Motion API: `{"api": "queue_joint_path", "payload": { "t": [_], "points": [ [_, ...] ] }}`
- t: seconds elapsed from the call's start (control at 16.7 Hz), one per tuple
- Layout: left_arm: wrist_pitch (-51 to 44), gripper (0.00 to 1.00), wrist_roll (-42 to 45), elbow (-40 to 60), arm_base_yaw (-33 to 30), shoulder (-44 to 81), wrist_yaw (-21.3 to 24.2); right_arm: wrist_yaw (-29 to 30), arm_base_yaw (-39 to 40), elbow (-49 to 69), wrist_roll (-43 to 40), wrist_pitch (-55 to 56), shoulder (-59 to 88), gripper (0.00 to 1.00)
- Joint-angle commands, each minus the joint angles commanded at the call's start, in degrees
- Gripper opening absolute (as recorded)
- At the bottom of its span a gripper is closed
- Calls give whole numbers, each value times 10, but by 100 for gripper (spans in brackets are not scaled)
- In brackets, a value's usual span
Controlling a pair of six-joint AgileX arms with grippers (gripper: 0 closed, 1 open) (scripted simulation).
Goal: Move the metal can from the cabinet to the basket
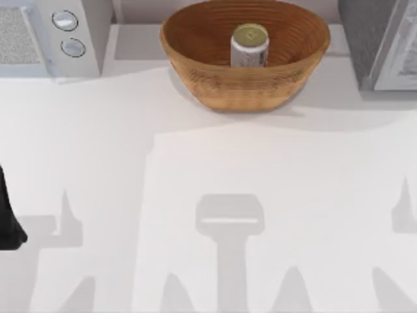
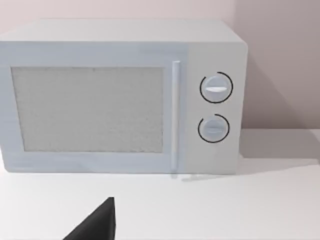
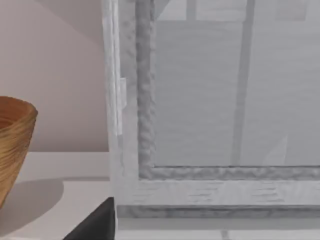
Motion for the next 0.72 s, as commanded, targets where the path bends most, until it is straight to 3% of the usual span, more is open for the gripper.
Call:
{"api": "queue_joint_path", "payload": {
  "t": [0.72],
  "points": [
    [0,100,0,0,0,0,0,-379,-379,139,11,452,609,100]
  ]
}}
